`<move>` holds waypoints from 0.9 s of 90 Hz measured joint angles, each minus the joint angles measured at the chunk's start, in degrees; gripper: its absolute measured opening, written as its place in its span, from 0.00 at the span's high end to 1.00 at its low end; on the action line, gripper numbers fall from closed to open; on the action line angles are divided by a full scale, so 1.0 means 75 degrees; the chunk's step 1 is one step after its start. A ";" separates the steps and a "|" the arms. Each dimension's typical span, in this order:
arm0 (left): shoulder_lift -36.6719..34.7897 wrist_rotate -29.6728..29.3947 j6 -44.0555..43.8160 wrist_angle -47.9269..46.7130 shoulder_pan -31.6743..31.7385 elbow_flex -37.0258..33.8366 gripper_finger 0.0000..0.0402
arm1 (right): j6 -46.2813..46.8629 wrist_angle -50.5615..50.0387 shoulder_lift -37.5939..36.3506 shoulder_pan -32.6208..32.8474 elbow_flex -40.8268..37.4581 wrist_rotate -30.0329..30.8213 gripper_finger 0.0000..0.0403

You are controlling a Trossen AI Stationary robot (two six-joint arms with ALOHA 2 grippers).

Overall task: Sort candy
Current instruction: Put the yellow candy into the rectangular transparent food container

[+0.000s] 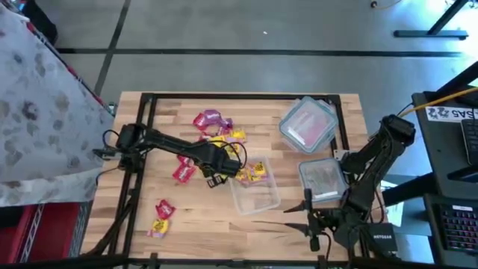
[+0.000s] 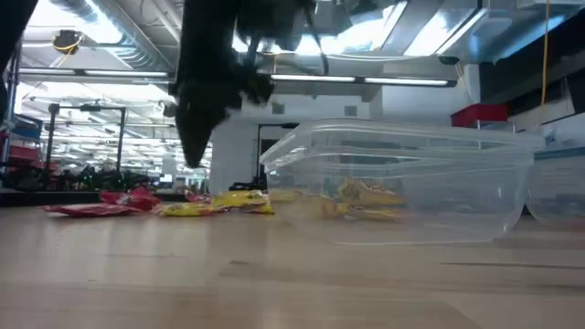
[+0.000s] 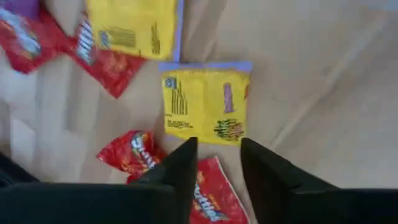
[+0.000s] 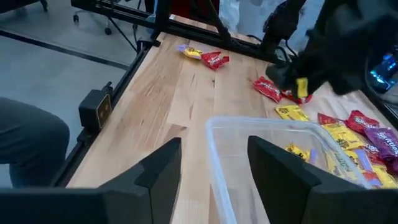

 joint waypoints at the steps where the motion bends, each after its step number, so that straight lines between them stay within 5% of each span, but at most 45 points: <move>1: 0.0000 0.0003 0.0005 0.0118 0.0030 -0.0088 0.67 | 0.0000 0.0002 0.0000 0.0000 0.0000 0.0000 0.57; 17: 0.0000 0.0225 0.0171 0.1519 0.0482 -0.1155 0.65 | 0.0000 0.0005 0.0000 0.0000 0.0000 0.0000 0.57; 39: -0.0041 0.0717 -0.0033 0.2021 0.0700 -0.1535 0.90 | 0.0000 -0.0004 0.0000 0.0000 0.0000 -0.0003 0.57; 47: -0.0007 0.0752 -0.0057 0.1788 0.0588 -0.1350 0.98 | 0.0000 -0.0012 0.0000 0.0000 0.0000 0.0000 0.57; 81: 0.0003 0.0753 -0.0952 -0.0903 -0.0642 0.0918 1.00 | 0.0000 -0.0008 0.0000 0.0000 0.0000 -0.0002 0.57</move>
